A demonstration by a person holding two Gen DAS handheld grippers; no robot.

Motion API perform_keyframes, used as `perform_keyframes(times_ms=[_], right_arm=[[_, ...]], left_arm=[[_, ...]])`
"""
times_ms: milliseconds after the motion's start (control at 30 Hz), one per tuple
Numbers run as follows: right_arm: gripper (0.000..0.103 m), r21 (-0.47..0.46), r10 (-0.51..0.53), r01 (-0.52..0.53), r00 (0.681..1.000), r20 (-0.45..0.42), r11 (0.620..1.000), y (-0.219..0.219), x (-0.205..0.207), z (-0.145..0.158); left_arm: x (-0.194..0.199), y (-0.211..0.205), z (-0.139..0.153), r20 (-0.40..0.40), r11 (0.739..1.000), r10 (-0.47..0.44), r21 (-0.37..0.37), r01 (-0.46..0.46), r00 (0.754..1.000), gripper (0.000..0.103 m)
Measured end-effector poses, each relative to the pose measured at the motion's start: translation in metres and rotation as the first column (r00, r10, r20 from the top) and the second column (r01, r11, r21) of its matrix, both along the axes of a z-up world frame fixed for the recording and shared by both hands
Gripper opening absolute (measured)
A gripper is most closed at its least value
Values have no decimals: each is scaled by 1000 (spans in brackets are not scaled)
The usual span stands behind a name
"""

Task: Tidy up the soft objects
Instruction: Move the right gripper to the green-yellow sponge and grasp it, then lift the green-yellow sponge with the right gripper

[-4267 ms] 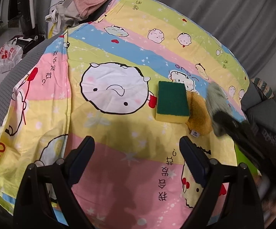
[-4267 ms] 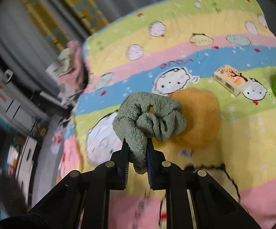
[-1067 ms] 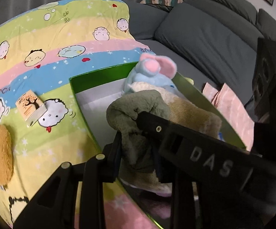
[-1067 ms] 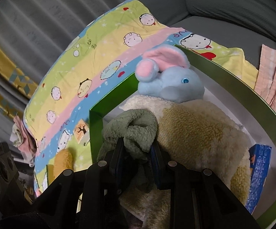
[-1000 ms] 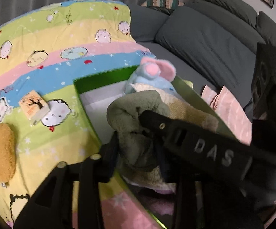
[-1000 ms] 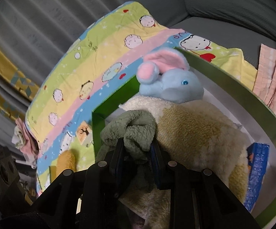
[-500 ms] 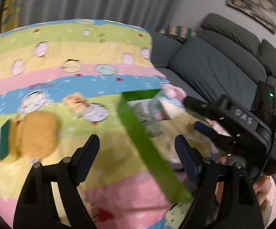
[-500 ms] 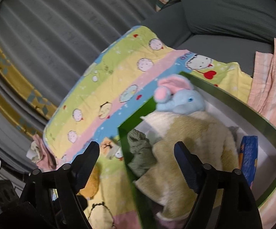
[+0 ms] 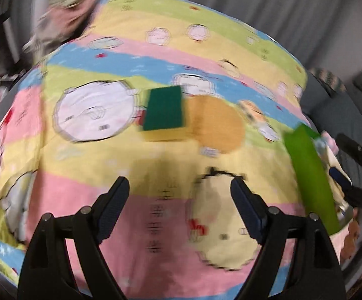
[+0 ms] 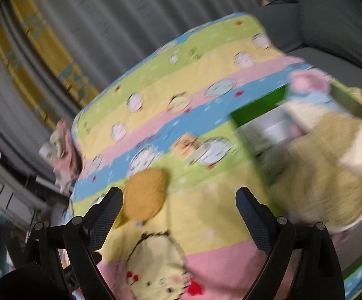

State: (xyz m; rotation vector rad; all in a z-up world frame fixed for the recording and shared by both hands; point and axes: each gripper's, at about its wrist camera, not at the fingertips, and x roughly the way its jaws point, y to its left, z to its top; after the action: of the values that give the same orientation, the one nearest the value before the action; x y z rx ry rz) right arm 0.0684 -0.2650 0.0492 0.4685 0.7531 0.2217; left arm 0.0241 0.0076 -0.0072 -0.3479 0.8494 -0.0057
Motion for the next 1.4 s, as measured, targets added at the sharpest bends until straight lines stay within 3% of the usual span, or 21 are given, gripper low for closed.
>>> perform_keyframes(times_ms=[133,267,467,633,733,800,967,1200,1400], right_arm=[[92,-15,106,-107,992,-62,994,44,6,-17],[92,13,195,-195,968,-155,981,91,19,-37],[92,-5,235,-241,948,-213,970,151,45,-55],[81,2,269,-277,929,-255,961,190,70,-67],[66,-45,245,-269,925,-291,962,209,83,-80],[48,-55,249,-279,917,-311,959,214,88,-89],[33,-35,280,-300,922,-267,953,210,79,-86],[32,-45,319,-332,930,-185,942,189,38,-48],[32,20,337,-344,902,-269,939,153,-7,-54]], left_arm=[[-4,37,-9,-59,994,114,-1,-114,992,82],[-13,65,-3,-31,984,179,-9,-179,983,82],[-11,86,-9,-82,978,209,-9,-210,975,82],[-19,94,-4,-65,979,195,-40,-198,979,82],[-18,97,-3,-62,980,190,-45,-193,980,82],[-18,98,-2,-63,981,184,-49,-187,981,82],[-18,101,0,-56,981,179,-59,-182,982,82],[-18,100,0,-58,980,177,-83,-182,982,82],[-15,85,-2,-68,985,137,-93,-143,988,82]])
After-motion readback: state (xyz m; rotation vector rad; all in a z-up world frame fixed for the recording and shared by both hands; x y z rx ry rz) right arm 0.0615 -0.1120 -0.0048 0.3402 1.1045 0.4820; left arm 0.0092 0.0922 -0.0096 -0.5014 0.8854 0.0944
